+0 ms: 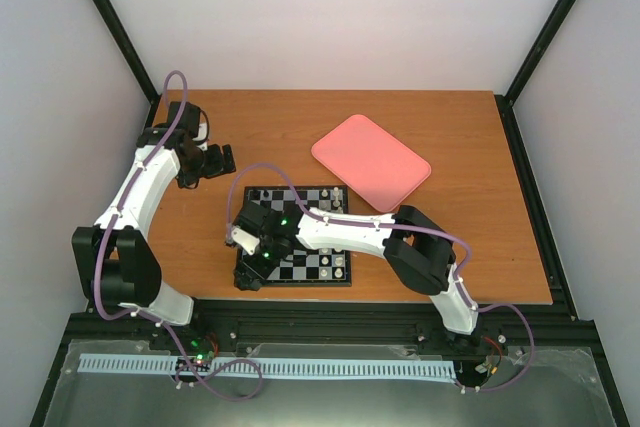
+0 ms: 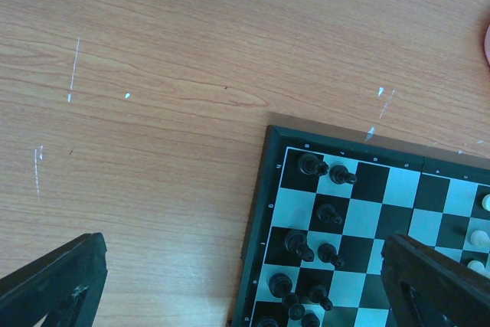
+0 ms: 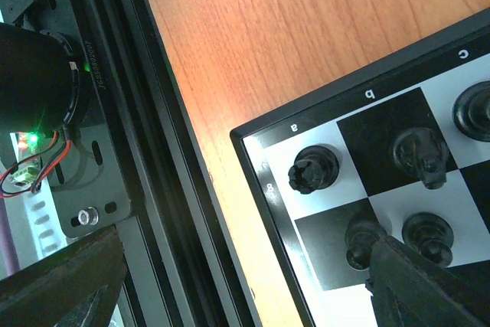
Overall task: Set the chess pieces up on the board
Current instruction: Adjust the chess piece on the chessboard.
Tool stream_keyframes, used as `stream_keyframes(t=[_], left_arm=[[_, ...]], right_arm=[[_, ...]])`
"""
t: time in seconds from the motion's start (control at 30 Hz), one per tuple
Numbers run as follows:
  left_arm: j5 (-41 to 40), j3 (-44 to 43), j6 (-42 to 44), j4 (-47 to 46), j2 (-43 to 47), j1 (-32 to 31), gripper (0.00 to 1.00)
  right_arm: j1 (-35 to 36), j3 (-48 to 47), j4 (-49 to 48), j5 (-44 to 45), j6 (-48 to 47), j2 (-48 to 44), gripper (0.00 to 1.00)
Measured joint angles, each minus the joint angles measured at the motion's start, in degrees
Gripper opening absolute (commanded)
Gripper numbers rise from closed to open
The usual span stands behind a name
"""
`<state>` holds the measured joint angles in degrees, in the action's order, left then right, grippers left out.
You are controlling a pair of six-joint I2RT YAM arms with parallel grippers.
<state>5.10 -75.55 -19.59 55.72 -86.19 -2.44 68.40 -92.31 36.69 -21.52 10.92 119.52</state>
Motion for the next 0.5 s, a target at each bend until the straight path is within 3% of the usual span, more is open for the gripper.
stream_keyframes(t=[0.5], left_arm=[[0.0,0.0,0.0,0.0,-0.7,0.1,1.0]], right_arm=[[0.0,0.8,1.2,-1.6,-0.9,0.0,1.0]])
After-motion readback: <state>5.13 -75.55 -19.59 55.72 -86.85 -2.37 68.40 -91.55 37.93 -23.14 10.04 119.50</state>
